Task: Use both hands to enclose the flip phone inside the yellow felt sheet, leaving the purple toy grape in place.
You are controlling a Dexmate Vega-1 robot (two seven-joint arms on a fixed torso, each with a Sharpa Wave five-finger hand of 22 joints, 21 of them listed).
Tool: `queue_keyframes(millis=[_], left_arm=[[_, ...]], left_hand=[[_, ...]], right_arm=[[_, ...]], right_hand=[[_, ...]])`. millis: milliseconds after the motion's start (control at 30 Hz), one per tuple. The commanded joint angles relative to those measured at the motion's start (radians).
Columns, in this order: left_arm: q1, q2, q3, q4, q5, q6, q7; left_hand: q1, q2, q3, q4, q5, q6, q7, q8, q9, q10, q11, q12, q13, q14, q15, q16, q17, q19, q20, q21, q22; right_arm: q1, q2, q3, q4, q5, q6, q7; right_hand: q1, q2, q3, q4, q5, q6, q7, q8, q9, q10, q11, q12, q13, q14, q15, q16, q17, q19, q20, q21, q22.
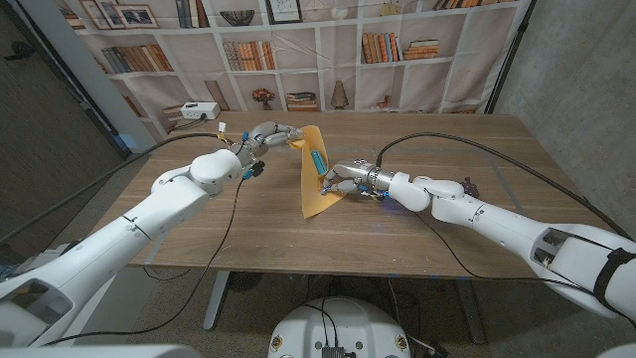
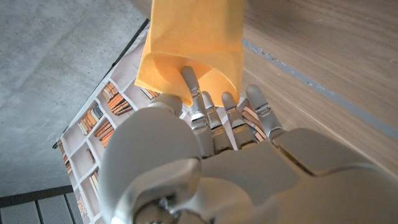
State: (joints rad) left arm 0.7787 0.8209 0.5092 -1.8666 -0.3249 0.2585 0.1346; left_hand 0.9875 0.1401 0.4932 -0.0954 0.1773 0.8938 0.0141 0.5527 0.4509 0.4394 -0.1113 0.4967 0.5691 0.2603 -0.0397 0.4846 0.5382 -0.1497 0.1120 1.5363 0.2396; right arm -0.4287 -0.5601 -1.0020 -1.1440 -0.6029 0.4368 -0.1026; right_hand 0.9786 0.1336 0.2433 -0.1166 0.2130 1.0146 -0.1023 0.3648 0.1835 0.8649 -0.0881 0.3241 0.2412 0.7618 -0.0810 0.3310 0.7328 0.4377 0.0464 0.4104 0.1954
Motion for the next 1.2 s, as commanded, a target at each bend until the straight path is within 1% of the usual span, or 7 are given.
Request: queue_keyframes(millis=[33, 333, 600, 767, 867, 933, 1200], left_arm=[[-0.132, -0.065, 0.188, 0.044, 0.387, 0.23, 0.124], [-0.196, -0.144, 0.25, 0.185, 0.49, 0.153, 0.127], [-0.211, -0.224, 0.272, 0.29, 0.558, 0.087, 0.205], [-0.229, -0.273, 0.299, 0.352, 0.611, 0.075, 0.255], [-0.251, -0.299, 0.334, 0.398, 0.668, 0.07, 0.285], [-0.28, -0.324, 0.373, 0.448, 0.714, 0.052, 0.294], [-0.357, -0.394, 0.484, 0.573, 0.844, 0.058, 0.286]], left_hand=[[-0.019, -0.009, 0.004, -0.012, -0.006, 0.068, -0.07, -0.017, -0.025, 0.02, -0.001, 0.014, 0.007, 0.027, -0.039, 0.003, -0.008, 0.037, -0.009, -0.002, -0.014], [-0.054, -0.018, -0.001, -0.009, -0.004, 0.079, -0.134, -0.046, -0.064, 0.019, -0.01, 0.022, 0.013, 0.031, -0.044, -0.01, -0.017, 0.046, -0.008, -0.016, -0.033], [-0.06, -0.024, -0.007, -0.019, -0.001, 0.102, -0.139, -0.059, -0.09, 0.049, -0.025, 0.039, 0.017, 0.054, -0.067, 0.0, -0.013, 0.064, -0.028, -0.02, -0.04], [-0.066, -0.018, -0.006, -0.02, 0.003, 0.103, -0.131, -0.072, -0.106, 0.054, -0.026, 0.047, 0.021, 0.064, -0.069, 0.002, -0.01, 0.074, -0.025, -0.023, -0.044], [-0.069, -0.015, -0.005, -0.021, 0.005, 0.109, -0.129, -0.079, -0.117, 0.073, -0.033, 0.058, 0.025, 0.074, -0.073, 0.006, -0.007, 0.08, -0.028, -0.025, -0.046], [-0.071, -0.016, -0.006, -0.022, 0.006, 0.113, -0.132, -0.081, -0.123, 0.074, -0.035, 0.061, 0.027, 0.077, -0.077, 0.006, -0.005, 0.086, -0.03, -0.026, -0.047], [-0.074, -0.019, -0.008, -0.028, 0.007, 0.127, -0.14, -0.089, -0.139, 0.081, -0.045, 0.071, 0.032, 0.09, -0.086, 0.01, -0.001, 0.094, -0.038, -0.029, -0.049]], right_arm=[[0.007, 0.009, -0.003, 0.015, 0.007, 0.007, 0.006], [0.002, 0.005, 0.0, 0.012, 0.014, 0.002, 0.008], [0.005, 0.01, 0.0, 0.03, 0.023, 0.013, 0.005], [0.007, 0.011, 0.0, 0.038, 0.026, 0.02, 0.001], [0.009, 0.01, -0.002, 0.041, 0.025, 0.024, 0.0], [0.007, 0.008, -0.001, 0.04, 0.023, 0.024, -0.004], [-0.014, -0.013, 0.015, 0.005, 0.036, 0.012, -0.003]], right_hand=[[-0.006, 0.001, 0.01, 0.0, -0.001, 0.087, 0.073, -0.007, 0.002, 0.008, -0.015, -0.006, -0.002, -0.002, -0.129, 0.007, 0.0, 0.003, -0.011, 0.006, 0.002], [-0.01, 0.0, 0.012, -0.002, -0.002, 0.091, 0.072, -0.01, 0.002, 0.01, -0.016, -0.01, -0.004, -0.002, -0.127, 0.007, 0.001, 0.003, -0.012, 0.006, 0.002], [-0.012, -0.001, 0.016, -0.005, -0.003, 0.1, 0.071, -0.011, 0.002, 0.016, -0.017, -0.012, -0.006, 0.0, -0.127, 0.007, 0.0, 0.005, -0.013, 0.007, 0.002], [-0.013, 0.0, 0.017, -0.006, -0.003, 0.101, 0.071, -0.013, 0.002, 0.018, -0.018, -0.014, -0.007, 0.0, -0.128, 0.008, 0.001, 0.004, -0.012, 0.008, 0.003], [-0.015, -0.001, 0.017, -0.006, -0.003, 0.103, 0.071, -0.014, 0.002, 0.017, -0.018, -0.016, -0.008, -0.001, -0.128, 0.008, 0.002, 0.005, -0.014, 0.008, 0.003], [-0.016, 0.0, 0.022, -0.008, -0.003, 0.104, 0.071, -0.017, 0.002, 0.018, -0.018, -0.018, -0.009, -0.009, -0.13, 0.0, -0.003, 0.005, -0.028, 0.009, 0.002], [-0.017, 0.002, 0.029, -0.01, -0.003, 0.111, 0.069, -0.018, 0.002, 0.021, -0.021, -0.02, -0.01, -0.008, -0.13, -0.007, -0.01, 0.009, -0.029, 0.011, 0.002]])
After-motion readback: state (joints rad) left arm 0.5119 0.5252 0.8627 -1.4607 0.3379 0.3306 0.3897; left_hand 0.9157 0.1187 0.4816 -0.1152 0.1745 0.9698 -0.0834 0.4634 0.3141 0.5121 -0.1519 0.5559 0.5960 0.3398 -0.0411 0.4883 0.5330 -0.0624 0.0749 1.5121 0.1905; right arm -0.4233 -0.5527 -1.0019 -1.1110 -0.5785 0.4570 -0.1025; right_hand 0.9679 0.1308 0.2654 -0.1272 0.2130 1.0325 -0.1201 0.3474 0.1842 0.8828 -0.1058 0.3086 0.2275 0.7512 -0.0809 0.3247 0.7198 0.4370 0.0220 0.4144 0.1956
